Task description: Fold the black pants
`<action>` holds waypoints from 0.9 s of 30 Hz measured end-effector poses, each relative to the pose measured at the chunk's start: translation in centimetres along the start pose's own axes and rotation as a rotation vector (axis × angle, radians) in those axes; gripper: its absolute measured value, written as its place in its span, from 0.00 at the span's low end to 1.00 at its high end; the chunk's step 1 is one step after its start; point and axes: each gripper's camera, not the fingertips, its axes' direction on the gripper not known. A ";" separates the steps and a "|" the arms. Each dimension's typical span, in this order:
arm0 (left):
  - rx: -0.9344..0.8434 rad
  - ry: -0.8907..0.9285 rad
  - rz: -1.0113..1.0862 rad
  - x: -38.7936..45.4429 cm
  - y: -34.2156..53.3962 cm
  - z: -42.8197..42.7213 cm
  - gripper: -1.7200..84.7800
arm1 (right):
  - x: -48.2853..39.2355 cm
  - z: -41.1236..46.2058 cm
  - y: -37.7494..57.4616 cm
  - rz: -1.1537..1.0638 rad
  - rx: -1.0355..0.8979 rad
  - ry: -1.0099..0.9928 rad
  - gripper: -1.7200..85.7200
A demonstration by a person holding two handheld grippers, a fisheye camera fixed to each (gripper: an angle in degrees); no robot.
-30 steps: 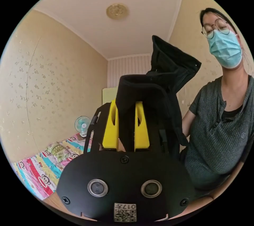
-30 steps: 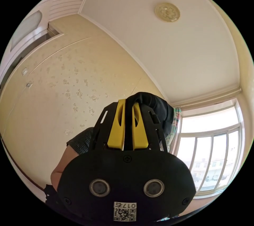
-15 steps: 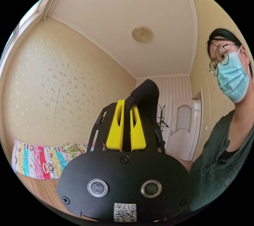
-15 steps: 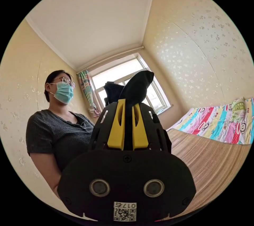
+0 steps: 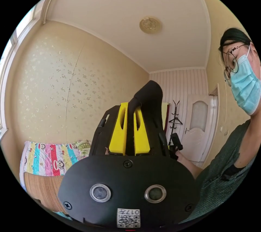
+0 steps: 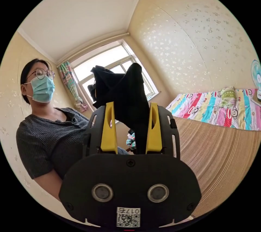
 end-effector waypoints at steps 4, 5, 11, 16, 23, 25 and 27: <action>-0.015 -0.025 -0.042 -1.3 -0.1 -1.0 0.06 | -3.2 3.2 -0.4 -0.051 -0.060 0.208 0.10; -0.018 -0.035 -0.037 -1.4 -0.2 -1.2 0.06 | -4.3 3.4 -0.5 -0.047 -0.036 0.309 0.09; -0.048 -0.176 0.035 -2.4 -1.7 -3.8 0.06 | -12.5 1.6 -4.8 -0.228 0.182 0.504 0.07; 0.101 -0.111 0.029 -2.5 -3.4 -9.0 0.06 | -22.3 0.4 -8.3 -0.472 0.388 0.553 0.05; 0.158 -0.115 0.103 -3.0 -7.4 -10.5 0.07 | -29.0 0.3 -13.5 -0.626 0.460 0.680 0.05; 0.127 -0.138 0.076 -5.2 -8.0 -8.4 0.07 | -28.0 0.7 -15.0 -0.624 0.440 0.718 0.05; 0.085 -0.162 0.042 -8.2 -8.1 -5.2 0.07 | -25.7 1.3 -17.0 -0.601 0.396 0.778 0.05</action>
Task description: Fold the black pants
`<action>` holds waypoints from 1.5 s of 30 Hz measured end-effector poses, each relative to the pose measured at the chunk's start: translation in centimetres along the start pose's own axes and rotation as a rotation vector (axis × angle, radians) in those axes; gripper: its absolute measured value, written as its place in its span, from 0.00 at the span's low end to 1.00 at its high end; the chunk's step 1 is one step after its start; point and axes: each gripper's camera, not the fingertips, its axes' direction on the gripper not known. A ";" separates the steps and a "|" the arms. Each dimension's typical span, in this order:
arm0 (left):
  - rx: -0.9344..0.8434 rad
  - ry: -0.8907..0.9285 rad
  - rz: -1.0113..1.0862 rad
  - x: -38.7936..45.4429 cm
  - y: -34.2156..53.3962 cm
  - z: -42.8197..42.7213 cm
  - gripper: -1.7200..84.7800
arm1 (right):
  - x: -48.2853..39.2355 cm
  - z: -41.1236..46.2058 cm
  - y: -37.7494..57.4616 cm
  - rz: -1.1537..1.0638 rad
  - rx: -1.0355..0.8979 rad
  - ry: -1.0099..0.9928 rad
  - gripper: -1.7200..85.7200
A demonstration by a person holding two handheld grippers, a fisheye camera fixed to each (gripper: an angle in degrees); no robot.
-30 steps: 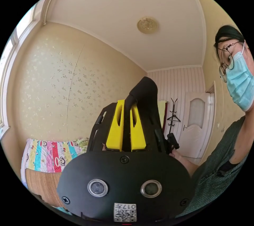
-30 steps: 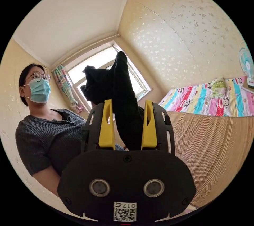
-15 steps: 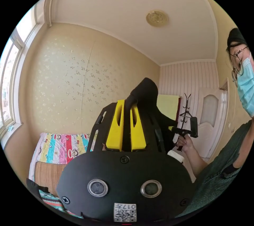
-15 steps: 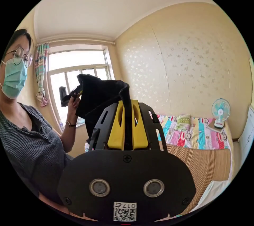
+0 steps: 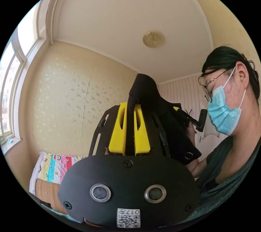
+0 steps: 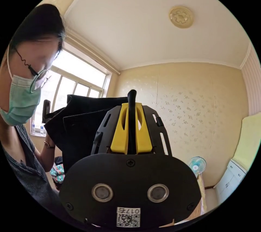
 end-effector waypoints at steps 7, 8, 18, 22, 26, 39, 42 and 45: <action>-0.411 -0.183 -0.130 -22.5 4.1 32.4 0.08 | 15.7 28.4 6.2 0.084 -0.472 0.168 0.04; -0.462 -0.207 -0.182 -25.3 5.3 35.0 0.09 | 19.4 34.1 8.7 0.134 -0.554 0.137 0.04; -1.146 -0.392 -0.412 -41.7 45.9 33.3 0.11 | 23.9 38.2 41.7 0.349 -0.995 -0.029 0.04; -1.514 -0.366 -0.546 -40.5 65.4 23.4 0.11 | 19.3 29.1 62.7 0.426 -1.437 -0.111 0.04; -1.642 -0.348 -0.640 -39.7 74.0 17.3 0.12 | 17.9 17.5 74.1 0.653 -1.663 -0.090 0.05; -1.687 -0.356 -0.495 -36.9 83.7 13.2 0.13 | 12.5 5.8 83.5 0.383 -1.922 -0.073 0.09; -1.800 -0.324 -0.409 -34.7 84.3 11.6 0.07 | 12.0 3.1 83.5 0.392 -1.953 -0.094 0.05; -1.856 -0.309 -0.354 -33.2 84.1 9.0 0.02 | 11.6 -0.5 83.7 0.391 -2.006 -0.120 0.04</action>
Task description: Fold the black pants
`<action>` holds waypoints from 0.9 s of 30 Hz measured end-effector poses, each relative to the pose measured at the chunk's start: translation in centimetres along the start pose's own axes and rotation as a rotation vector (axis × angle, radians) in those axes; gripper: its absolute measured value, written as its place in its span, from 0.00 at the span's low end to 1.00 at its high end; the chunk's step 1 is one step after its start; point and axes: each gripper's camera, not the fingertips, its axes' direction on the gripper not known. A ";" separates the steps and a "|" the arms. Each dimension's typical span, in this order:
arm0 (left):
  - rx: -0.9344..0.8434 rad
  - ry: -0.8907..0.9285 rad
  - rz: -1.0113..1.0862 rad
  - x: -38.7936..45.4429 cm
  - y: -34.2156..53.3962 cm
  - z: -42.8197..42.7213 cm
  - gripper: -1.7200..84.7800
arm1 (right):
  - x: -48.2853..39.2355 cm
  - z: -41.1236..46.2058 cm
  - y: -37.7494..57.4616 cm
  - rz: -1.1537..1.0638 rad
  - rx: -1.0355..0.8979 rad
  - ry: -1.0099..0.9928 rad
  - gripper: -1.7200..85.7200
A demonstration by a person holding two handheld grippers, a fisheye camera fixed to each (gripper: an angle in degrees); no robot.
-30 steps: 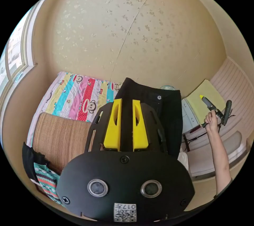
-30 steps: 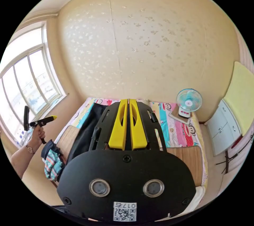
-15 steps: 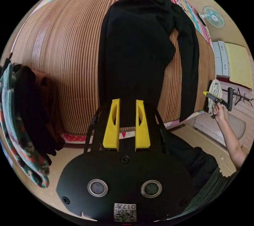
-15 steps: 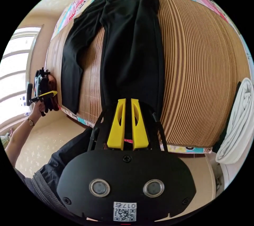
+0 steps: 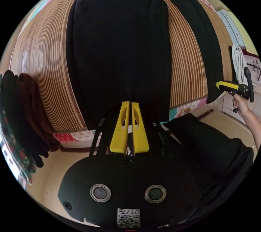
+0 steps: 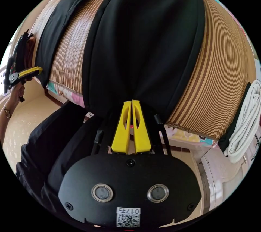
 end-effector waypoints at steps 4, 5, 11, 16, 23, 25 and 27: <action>-0.108 0.143 -0.038 -2.1 3.3 0.9 0.01 | 1.5 0.8 3.5 -0.032 -0.080 -0.091 0.04; -0.126 0.172 -0.060 -2.7 3.8 1.1 0.01 | 2.6 0.3 4.8 -0.025 -0.049 -0.120 0.04; -0.107 0.394 -0.223 -6.1 9.4 2.1 0.01 | 13.6 -1.3 12.1 0.386 0.164 -0.294 0.13; -0.074 0.513 -0.332 -7.7 11.3 2.3 0.01 | 18.4 2.3 15.1 0.510 0.113 -0.468 0.16; 0.001 0.568 -0.291 -6.5 9.6 -0.4 0.02 | 19.9 4.4 20.1 0.510 0.172 -0.527 0.10; 0.056 0.629 -0.249 -5.4 9.1 -2.3 0.02 | 20.2 3.6 22.2 0.486 0.226 -0.543 0.07; 0.104 0.669 -0.210 -4.2 8.8 -4.0 0.03 | 20.2 2.2 24.4 0.458 0.288 -0.576 0.06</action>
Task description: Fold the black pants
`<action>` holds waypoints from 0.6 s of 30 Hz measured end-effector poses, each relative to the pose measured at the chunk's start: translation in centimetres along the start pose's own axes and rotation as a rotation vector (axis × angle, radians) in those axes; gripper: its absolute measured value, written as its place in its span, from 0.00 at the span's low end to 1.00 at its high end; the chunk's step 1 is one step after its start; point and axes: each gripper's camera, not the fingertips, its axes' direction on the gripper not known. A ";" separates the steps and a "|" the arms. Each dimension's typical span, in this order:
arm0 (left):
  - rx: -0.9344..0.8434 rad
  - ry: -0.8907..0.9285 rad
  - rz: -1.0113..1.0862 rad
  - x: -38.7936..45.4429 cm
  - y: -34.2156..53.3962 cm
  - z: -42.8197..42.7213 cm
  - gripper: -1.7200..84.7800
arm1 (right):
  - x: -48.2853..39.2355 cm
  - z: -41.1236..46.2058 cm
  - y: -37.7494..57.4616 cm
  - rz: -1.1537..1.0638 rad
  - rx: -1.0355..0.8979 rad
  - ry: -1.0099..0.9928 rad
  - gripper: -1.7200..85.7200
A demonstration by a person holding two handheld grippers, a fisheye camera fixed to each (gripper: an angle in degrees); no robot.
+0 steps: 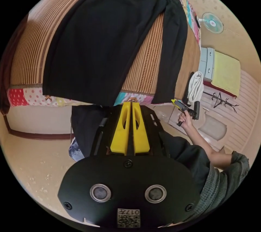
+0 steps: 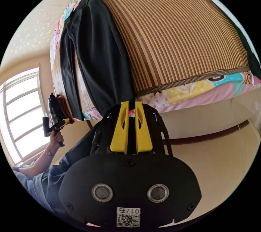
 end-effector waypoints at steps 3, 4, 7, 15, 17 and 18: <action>-0.003 0.052 0.077 4.5 -0.6 0.2 0.07 | -2.6 -3.6 2.6 -0.190 0.055 -0.116 0.06; -0.028 0.078 0.103 6.7 -1.1 0.8 0.11 | -4.2 -4.8 3.5 -0.288 0.061 -0.161 0.05; -0.068 0.115 0.193 12.9 -2.6 2.2 0.19 | -8.1 -6.0 4.7 -0.470 0.039 -0.227 0.05; -0.213 -0.359 0.380 24.2 -6.5 8.0 0.20 | -13.4 -3.5 4.7 -0.721 -0.084 -0.296 0.06; -0.252 -0.465 0.407 24.3 -6.6 9.3 0.11 | -13.4 -3.4 4.7 -0.725 -0.095 -0.294 0.06; -0.253 -0.464 0.430 23.9 -6.4 9.4 0.04 | -13.2 -3.3 4.7 -0.717 -0.102 -0.288 0.06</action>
